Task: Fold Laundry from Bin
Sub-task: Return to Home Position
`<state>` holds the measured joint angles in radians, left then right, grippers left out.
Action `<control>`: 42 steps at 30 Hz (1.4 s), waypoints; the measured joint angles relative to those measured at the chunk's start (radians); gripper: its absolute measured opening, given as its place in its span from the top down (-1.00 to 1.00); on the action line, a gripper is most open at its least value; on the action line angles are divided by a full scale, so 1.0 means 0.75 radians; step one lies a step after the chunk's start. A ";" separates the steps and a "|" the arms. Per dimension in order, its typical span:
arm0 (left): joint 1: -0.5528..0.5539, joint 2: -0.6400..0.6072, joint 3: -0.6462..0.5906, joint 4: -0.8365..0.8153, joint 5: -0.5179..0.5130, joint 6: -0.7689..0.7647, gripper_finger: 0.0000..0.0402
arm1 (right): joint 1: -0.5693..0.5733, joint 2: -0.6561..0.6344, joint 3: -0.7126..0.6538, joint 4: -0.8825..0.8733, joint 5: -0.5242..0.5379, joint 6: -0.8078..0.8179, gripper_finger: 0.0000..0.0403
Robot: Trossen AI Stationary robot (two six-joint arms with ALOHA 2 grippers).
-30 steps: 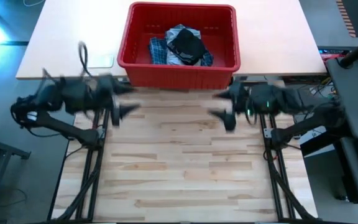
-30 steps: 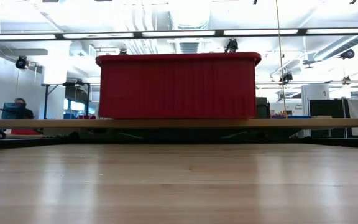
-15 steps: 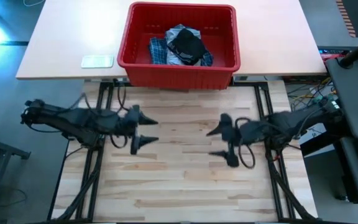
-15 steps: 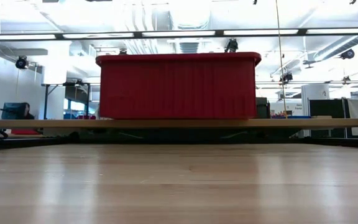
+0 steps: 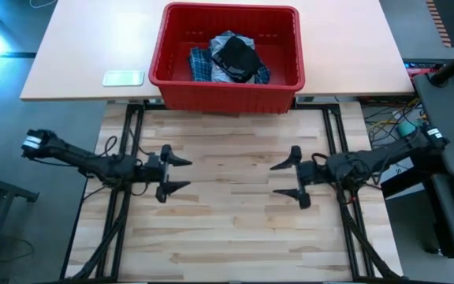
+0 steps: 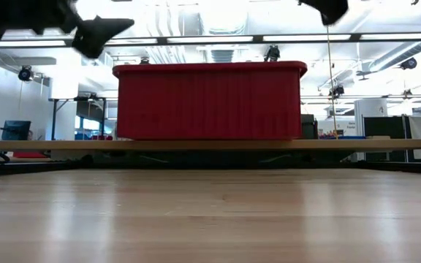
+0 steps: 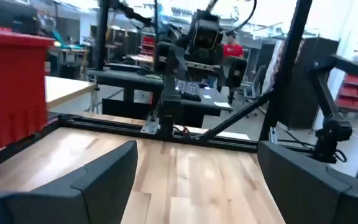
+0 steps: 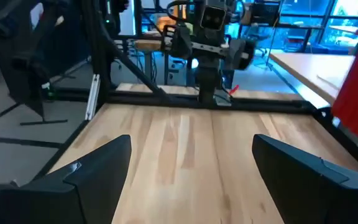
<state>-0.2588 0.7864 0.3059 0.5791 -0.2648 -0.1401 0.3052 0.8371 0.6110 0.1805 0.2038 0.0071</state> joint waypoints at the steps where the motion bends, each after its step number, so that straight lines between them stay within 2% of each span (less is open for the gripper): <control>1: 0.000 -0.032 -0.047 0.027 -0.016 0.001 -0.57 | -0.011 -0.039 -0.039 0.006 -0.004 0.013 -0.64; 6: 0.003 -0.215 -0.229 0.093 -0.215 0.005 -0.57 | -0.079 -0.295 -0.212 0.007 -0.002 0.060 -0.65; 11: 0.014 -0.470 -0.393 0.066 -0.235 0.027 -0.57 | -0.130 -0.587 -0.375 -0.005 0.000 0.059 -0.65; 15: 0.054 -0.704 -0.367 -0.303 -0.273 -0.022 -0.57 | -0.135 -0.893 -0.504 -0.075 -0.001 0.062 -0.65; 18: 0.082 -0.889 -0.372 -0.466 -0.255 -0.031 -0.57 | -0.135 -1.119 -0.607 -0.096 -0.001 0.105 -0.65; 20: 0.091 -1.014 -0.382 -0.559 -0.224 -0.001 -0.57 | -0.134 -1.115 -0.645 -0.025 -0.020 0.123 -0.65; 21: 0.092 -1.051 -0.390 -0.621 -0.198 0.011 -0.57 | -0.134 -1.102 -0.672 -0.062 -0.053 0.140 -0.65; 23: 0.096 -1.046 -0.390 -0.643 -0.158 0.036 -0.57 | -0.134 -1.054 -0.712 -0.019 -0.077 0.219 -0.65; 26: 0.112 -1.023 -0.393 -0.680 -0.078 0.034 -0.57 | -0.131 -1.055 -0.796 0.045 -0.207 0.372 -0.65; 28: 0.128 -1.024 -0.393 -0.695 0.041 0.063 -0.57 | -0.126 -1.050 -0.797 0.002 -0.279 0.426 -0.65; 31: 0.152 -1.028 -0.393 -0.678 0.226 0.118 -0.57 | -0.125 -1.059 -0.797 -0.026 -0.280 0.362 -0.65; 33: 0.157 -1.033 -0.394 -0.652 0.303 0.132 -0.57 | -0.125 -1.056 -0.797 -0.070 -0.244 0.289 -0.65; 36: 0.158 -1.036 -0.394 -0.592 0.308 0.169 -0.57 | -0.126 -1.042 -0.797 -0.129 -0.234 0.247 -0.65; 40: 0.163 -1.042 -0.394 -0.716 0.201 0.209 -0.57 | -0.126 -1.020 -0.798 -0.184 -0.236 0.272 -0.65; 42: 0.164 -1.018 -0.393 -0.722 0.201 0.175 -0.57 | -0.126 -1.014 -0.798 -0.193 -0.236 0.274 -0.65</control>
<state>-0.1354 0.0232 0.0111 0.0375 -0.1144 -0.0089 0.2108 0.0767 0.0128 0.0356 0.0270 0.2125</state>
